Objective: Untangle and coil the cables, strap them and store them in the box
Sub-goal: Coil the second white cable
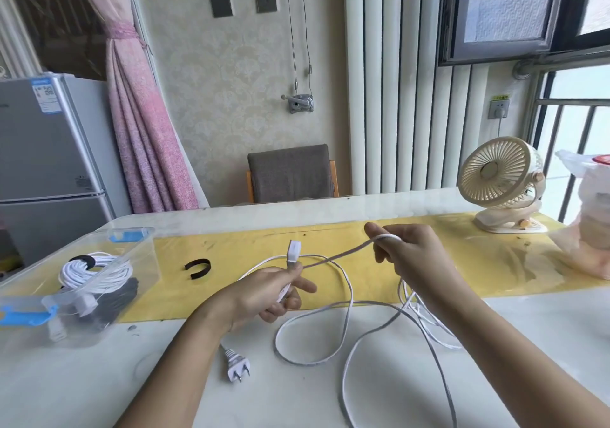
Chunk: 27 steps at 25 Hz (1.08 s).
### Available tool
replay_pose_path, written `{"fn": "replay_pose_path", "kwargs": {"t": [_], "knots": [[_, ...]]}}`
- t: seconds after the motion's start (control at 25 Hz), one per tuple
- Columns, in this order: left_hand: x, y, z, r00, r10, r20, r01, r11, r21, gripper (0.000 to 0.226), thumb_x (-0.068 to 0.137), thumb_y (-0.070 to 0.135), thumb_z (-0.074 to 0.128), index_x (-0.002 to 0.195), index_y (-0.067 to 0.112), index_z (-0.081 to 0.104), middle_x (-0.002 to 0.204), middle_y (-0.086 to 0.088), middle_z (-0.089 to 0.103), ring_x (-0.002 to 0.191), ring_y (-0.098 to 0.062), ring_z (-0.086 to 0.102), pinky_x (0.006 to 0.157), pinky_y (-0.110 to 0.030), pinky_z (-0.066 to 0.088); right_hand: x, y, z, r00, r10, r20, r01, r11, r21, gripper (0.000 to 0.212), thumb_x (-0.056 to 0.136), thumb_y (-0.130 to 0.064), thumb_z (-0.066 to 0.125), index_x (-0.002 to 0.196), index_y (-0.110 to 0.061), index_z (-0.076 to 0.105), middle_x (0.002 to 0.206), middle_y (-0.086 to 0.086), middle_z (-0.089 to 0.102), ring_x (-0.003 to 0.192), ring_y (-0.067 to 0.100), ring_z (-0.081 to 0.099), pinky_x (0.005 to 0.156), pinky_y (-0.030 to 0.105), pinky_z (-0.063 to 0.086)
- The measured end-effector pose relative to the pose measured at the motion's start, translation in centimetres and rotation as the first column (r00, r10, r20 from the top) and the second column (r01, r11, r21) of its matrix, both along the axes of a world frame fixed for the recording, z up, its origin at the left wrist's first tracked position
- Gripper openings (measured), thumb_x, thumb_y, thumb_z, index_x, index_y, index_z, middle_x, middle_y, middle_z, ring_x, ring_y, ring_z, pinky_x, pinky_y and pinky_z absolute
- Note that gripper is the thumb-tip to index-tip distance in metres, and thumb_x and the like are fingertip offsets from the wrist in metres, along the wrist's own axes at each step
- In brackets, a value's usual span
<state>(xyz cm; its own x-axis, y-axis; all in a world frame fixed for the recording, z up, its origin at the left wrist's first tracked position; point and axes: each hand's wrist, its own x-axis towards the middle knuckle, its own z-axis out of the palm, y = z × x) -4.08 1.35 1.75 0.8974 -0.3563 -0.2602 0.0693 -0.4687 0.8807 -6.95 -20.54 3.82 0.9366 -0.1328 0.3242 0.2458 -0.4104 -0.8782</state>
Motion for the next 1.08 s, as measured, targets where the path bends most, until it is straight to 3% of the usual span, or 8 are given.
{"fn": "replay_pose_path", "kwargs": {"t": [0.2, 0.28, 0.44, 0.56, 0.68, 0.8, 0.92, 1.08], "knots": [[1.0, 0.0, -1.1, 0.987, 0.149, 0.056, -0.149, 0.989, 0.003, 0.057, 0.096, 0.056, 0.025, 0.127, 0.014, 0.048, 0.084, -0.002, 0.054, 0.049, -0.009, 0.03, 0.046, -0.018, 0.025, -1.8, 2.4, -0.3, 0.942, 0.32, 0.1, -0.326, 0.944, 0.044, 0.024, 0.095, -0.01, 0.049, 0.079, -0.011, 0.067, 0.049, -0.012, 0.039, 0.045, 0.002, 0.033, 0.046, 0.01, 0.026], [1.5, -0.3, -1.4, 0.967, 0.249, 0.057, -0.241, 0.963, -0.117, 0.053, 0.097, 0.053, 0.028, 0.125, 0.013, 0.048, 0.082, -0.002, 0.054, 0.044, -0.007, 0.03, 0.044, -0.017, 0.023, -2.5, 3.0, -0.4, 0.87, 0.463, 0.171, -0.471, 0.882, 0.009, 0.021, 0.097, -0.01, 0.049, 0.089, -0.011, 0.068, 0.053, -0.01, 0.041, 0.051, 0.003, 0.034, 0.051, 0.012, 0.028], [2.7, -0.1, -1.5, 0.925, 0.379, -0.025, -0.343, 0.806, -0.482, 0.024, 0.096, 0.031, 0.049, 0.1, 0.007, 0.053, 0.075, -0.003, 0.055, 0.04, -0.007, 0.033, 0.036, -0.017, 0.023, -3.1, 4.0, -2.1, 0.75, 0.628, 0.209, -0.499, 0.744, -0.443, 0.032, 0.099, -0.034, 0.042, 0.102, -0.013, 0.067, 0.06, 0.004, 0.047, 0.054, 0.015, 0.034, 0.054, 0.028, 0.034], [2.6, -0.1, -1.0, 0.93, 0.36, -0.077, -0.306, 0.638, -0.707, 0.015, 0.094, 0.007, 0.046, 0.101, -0.001, 0.056, 0.071, -0.007, 0.053, 0.041, -0.008, 0.04, 0.037, -0.017, 0.032, -2.9, 4.6, -3.3, 0.717, 0.676, 0.171, -0.457, 0.64, -0.617, 0.031, 0.099, -0.035, 0.044, 0.112, -0.019, 0.067, 0.068, 0.005, 0.064, 0.054, 0.017, 0.045, 0.055, 0.022, 0.038], [2.3, 1.0, 0.4, 0.965, 0.204, -0.166, -0.239, 0.42, -0.876, 0.022, 0.077, 0.003, 0.057, 0.098, -0.003, 0.06, 0.061, -0.001, 0.046, 0.041, -0.007, 0.041, 0.037, -0.016, 0.035, -2.4, 4.6, -4.0, 0.704, 0.703, 0.098, -0.479, 0.573, -0.665, 0.029, 0.098, -0.033, 0.047, 0.113, -0.02, 0.068, 0.072, 0.001, 0.059, 0.055, 0.007, 0.049, 0.056, 0.015, 0.036], [1.9, 2.9, 1.5, 0.959, -0.252, -0.132, -0.088, 0.177, -0.98, 0.02, 0.088, 0.004, 0.056, 0.105, -0.005, 0.06, 0.06, 0.002, 0.037, 0.046, -0.007, 0.034, 0.041, -0.019, 0.032, -1.4, 4.3, -4.9, 0.76, 0.649, -0.045, -0.493, 0.529, -0.691, 0.029, 0.097, -0.036, 0.047, 0.097, -0.015, 0.067, 0.063, 0.004, 0.05, 0.06, 0.02, 0.038, 0.057, 0.027, 0.036], [0.6, 4.5, 2.4, 0.92, -0.39, -0.041, 0.066, 0.258, -0.964, 0.031, 0.102, 0.023, 0.032, 0.101, 0.0, 0.054, 0.054, 0.004, 0.025, 0.042, -0.005, 0.019, 0.039, -0.023, 0.02, -0.1, 3.1, -5.2, 0.844, 0.517, -0.142, -0.463, 0.569, -0.68, 0.035, 0.096, -0.04, 0.048, 0.085, -0.01, 0.063, 0.066, 0.008, 0.052, 0.065, 0.023, 0.04, 0.057, 0.028, 0.035], [-1.1, 4.5, 3.1, 0.821, -0.562, 0.095, 0.326, 0.326, -0.887, 0.024, 0.103, 0.026, 0.029, 0.083, 0.016, 0.037, 0.051, 0.007, 0.017, 0.041, -0.004, 0.013, 0.036, -0.019, 0.01, 1.4, 0.6, -3.7, 0.934, 0.335, -0.126, -0.347, 0.761, -0.549, 0.023, 0.093, -0.034, 0.057, 0.093, -0.018, 0.073, 0.056, -0.005, 0.05, 0.053, 0.01, 0.042, 0.054, 0.018, 0.034]]}}
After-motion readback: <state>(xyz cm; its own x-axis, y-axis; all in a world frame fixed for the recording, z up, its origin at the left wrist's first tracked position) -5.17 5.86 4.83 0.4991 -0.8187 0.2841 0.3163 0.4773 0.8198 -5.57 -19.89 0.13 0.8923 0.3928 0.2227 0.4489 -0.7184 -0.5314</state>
